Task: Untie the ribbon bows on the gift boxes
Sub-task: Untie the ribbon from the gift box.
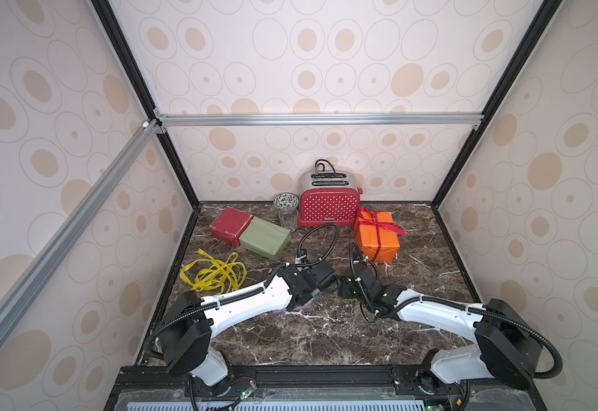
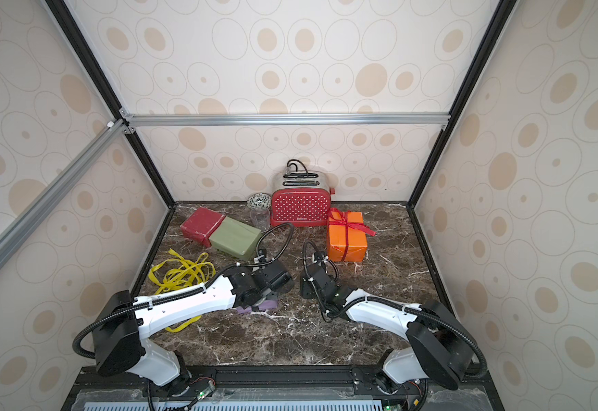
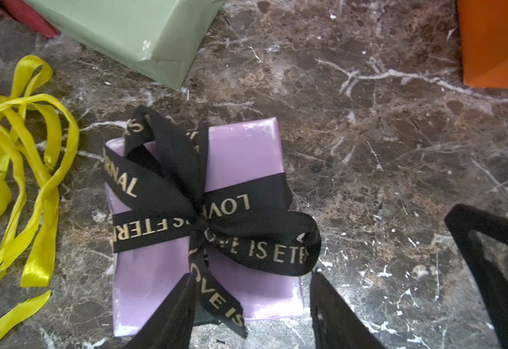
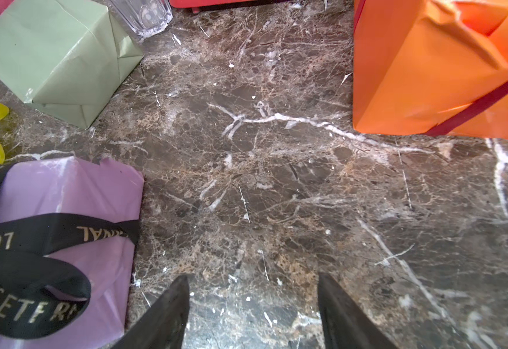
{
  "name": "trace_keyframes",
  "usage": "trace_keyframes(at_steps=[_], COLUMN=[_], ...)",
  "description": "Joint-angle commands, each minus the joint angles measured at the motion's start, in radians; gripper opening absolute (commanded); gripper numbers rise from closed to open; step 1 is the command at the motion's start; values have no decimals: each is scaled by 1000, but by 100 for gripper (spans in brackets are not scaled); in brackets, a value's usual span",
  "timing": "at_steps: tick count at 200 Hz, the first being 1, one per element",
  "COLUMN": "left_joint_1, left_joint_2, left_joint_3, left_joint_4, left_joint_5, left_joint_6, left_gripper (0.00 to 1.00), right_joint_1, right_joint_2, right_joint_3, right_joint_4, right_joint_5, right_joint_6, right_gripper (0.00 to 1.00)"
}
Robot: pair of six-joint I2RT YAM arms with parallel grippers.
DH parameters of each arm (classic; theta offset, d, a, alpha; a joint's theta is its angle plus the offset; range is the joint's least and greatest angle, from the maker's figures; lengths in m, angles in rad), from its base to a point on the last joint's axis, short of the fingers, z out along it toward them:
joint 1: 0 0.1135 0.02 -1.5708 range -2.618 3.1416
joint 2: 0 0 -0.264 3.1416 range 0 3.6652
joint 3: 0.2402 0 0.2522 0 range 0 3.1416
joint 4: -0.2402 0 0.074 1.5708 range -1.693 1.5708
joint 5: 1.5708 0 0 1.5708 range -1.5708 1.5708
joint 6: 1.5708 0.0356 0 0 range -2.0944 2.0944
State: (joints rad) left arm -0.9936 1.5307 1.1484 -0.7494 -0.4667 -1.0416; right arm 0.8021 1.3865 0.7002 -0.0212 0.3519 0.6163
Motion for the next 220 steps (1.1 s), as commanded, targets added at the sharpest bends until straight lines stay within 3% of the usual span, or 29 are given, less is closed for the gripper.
trace_keyframes(at_steps=[1,69,121,152,202,220], left_joint_1=[-11,-10,-12,-8,-8,-8], left_joint_2=[-51,-112,-53,-50,-21,-28], left_joint_3=[-31,-188,-171,-170,-126,-116], left_joint_4=[-33,108,106,110,97,67], left_joint_5=[-51,-4,-4,-9,2,-7], left_joint_6=[-135,-234,-216,-194,-140,-131], left_gripper=[60,61,53,45,23,21], right_joint_1=[-3,-1,-2,-2,-2,-1], right_joint_2=[14,19,1,-10,-15,-21], right_joint_3=[25,35,26,16,18,12], right_joint_4=[-9,-19,-22,-9,-13,-11], right_joint_5=[7,24,35,34,32,33], right_joint_6=[-8,-15,-16,-21,-25,-24], right_gripper=[68,68,68,68,68,68])
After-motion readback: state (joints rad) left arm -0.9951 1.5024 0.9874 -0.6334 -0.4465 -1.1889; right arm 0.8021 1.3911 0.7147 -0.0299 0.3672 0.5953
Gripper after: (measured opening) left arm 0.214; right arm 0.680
